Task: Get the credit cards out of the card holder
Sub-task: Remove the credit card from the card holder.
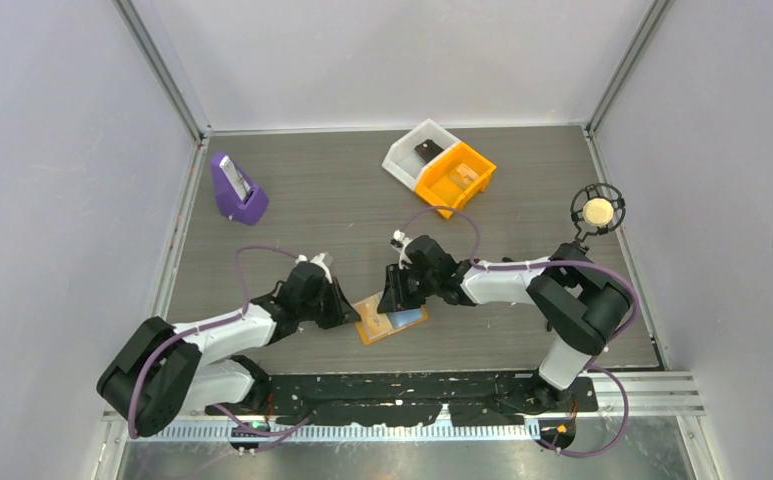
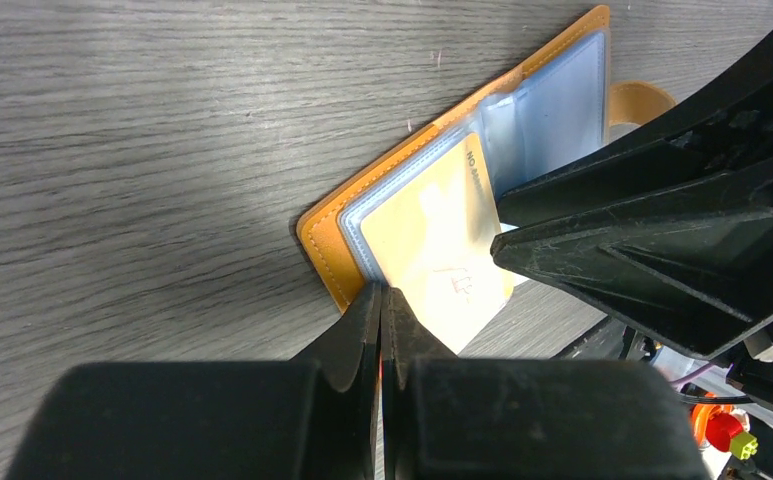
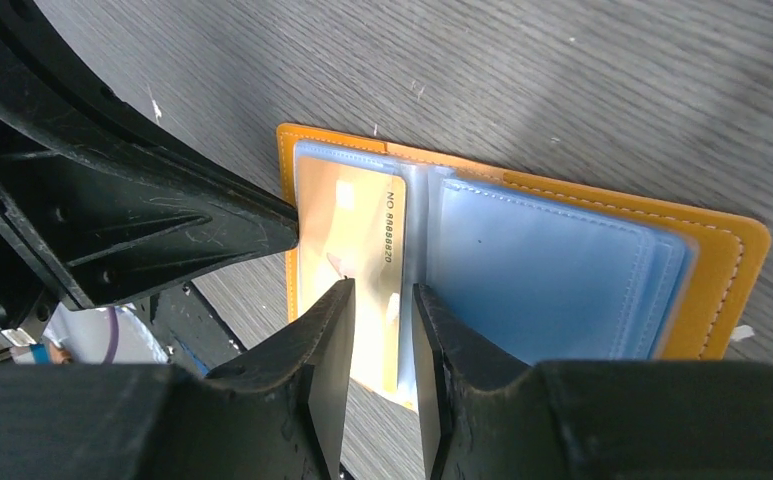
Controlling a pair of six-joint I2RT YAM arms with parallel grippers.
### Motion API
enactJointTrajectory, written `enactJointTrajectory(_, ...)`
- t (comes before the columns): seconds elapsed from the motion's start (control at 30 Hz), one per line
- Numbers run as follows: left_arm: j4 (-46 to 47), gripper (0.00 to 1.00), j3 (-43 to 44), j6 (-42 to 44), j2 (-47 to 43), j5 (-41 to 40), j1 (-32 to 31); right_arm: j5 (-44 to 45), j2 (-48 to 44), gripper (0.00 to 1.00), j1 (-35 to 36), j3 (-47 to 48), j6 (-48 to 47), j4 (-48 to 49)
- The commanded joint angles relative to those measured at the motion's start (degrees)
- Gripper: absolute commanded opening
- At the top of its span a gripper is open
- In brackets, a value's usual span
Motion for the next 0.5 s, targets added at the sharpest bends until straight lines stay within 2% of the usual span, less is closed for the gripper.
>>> enactJointTrajectory(0.0, -1.69, 0.00, -0.86, 1.38, 1.94, -2.52, -0.35, -1.89, -0.38, 0.35, -1.19, -1.43, 0.66, 2.46)
enactJointTrajectory(0.3, 0.92, 0.00, -2.21, -0.57, 2.74, -3.14, -1.52, -4.66, 0.19, 0.31, -1.23, -2.62, 2.47, 5.33)
enactJointTrajectory(0.47, 1.08, 0.00, -2.18, -0.73, 3.73, -3.21, -2.01, -6.55, -0.01, 0.19, -1.44, -3.66, 5.01, 9.92)
